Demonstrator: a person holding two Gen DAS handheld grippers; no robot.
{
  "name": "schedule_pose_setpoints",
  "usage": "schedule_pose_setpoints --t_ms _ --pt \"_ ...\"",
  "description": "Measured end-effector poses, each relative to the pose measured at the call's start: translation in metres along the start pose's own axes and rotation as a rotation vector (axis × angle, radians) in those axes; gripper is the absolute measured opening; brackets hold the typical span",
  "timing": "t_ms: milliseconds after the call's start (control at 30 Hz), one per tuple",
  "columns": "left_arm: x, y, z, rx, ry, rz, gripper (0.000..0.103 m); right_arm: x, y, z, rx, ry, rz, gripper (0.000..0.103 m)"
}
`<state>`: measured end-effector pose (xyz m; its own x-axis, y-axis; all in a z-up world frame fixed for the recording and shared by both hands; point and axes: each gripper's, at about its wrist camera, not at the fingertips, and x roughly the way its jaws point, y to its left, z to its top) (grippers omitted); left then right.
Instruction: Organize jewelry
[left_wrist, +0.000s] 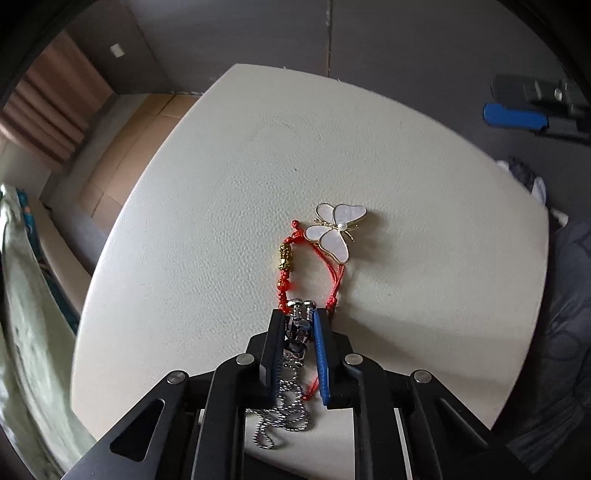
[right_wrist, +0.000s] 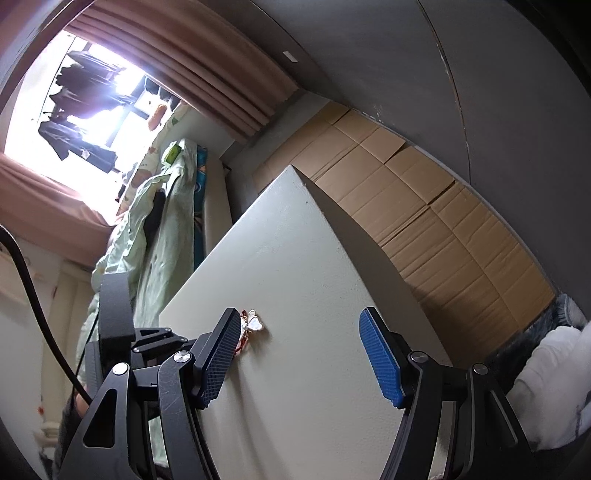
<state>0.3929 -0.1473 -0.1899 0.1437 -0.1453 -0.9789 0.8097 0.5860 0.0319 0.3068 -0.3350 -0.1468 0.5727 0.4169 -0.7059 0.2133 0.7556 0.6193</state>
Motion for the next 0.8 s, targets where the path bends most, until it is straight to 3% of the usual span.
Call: schedule_pose_setpoints --t_ms 400,800 --pt "-0.062 0.021 -0.027 -0.238 -0.226 -0.048 0.015 0.010 0.012 0.001 -0.062 0.013 -0.019 0.067" --pt "-0.116 0.047 -0.075 -0.491 -0.483 -0.073 0.014 0.047 0.056 -0.009 -0.303 0.089 -0.037 0.067"
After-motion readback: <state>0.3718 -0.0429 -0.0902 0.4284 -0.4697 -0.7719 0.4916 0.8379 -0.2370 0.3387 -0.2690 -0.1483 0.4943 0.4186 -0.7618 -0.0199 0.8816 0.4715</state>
